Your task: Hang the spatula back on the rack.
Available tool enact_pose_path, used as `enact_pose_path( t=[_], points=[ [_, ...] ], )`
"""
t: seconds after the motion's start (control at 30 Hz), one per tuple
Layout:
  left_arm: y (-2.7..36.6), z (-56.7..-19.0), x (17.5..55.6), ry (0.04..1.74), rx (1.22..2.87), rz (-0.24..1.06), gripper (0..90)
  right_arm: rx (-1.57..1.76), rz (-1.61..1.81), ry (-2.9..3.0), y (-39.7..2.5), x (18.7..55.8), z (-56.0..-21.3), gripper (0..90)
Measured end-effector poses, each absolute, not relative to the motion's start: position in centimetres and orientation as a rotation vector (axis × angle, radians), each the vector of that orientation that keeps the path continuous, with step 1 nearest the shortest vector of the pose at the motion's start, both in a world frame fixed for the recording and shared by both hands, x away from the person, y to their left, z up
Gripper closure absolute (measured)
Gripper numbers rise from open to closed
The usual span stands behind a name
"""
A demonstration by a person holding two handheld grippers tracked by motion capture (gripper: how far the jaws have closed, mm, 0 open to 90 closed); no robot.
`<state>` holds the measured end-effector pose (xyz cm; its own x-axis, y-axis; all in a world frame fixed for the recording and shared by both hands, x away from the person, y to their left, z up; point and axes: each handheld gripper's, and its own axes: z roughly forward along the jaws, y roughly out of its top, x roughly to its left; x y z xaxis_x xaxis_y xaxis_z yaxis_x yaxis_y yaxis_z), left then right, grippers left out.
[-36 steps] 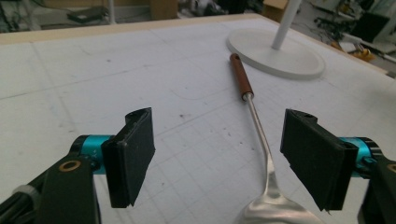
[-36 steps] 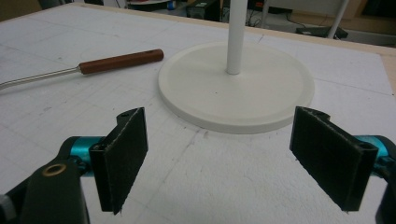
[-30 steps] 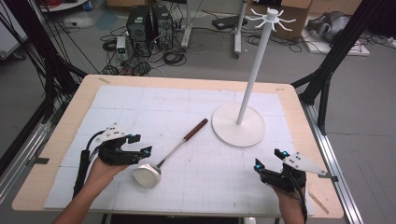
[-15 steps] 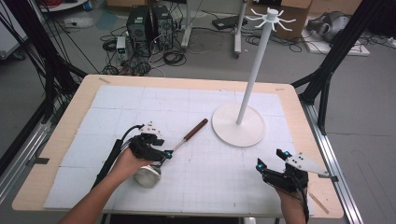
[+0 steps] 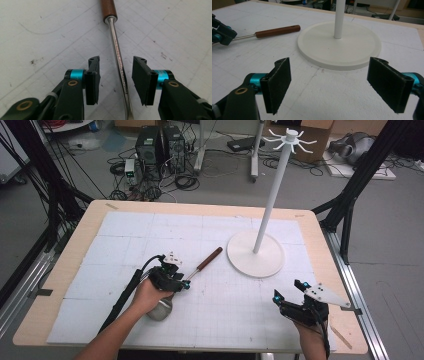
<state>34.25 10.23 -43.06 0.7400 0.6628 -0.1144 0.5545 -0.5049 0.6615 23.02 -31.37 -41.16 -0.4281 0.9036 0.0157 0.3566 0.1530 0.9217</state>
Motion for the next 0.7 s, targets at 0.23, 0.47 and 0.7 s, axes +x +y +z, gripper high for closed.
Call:
enact_pose_path(
  t=[0.23, 0.47, 0.7],
  points=[
    [9.6, -43.0, 33.9, 0.901, 2.285, 0.281, 67.0, 1.202, 1.259, 1.872, -31.4, 23.0, -41.2, 18.3],
    [8.9, -43.0, 33.5, 0.887, 2.316, 0.302, 78.8, 1.208, 1.255, 1.869, -31.4, 23.0, -41.2, 18.3],
    [9.2, -43.0, 33.9, 0.97, 2.274, 0.232, 80.8, 1.208, 1.258, 1.865, -31.4, 23.0, -41.1, 18.4]
  ],
)
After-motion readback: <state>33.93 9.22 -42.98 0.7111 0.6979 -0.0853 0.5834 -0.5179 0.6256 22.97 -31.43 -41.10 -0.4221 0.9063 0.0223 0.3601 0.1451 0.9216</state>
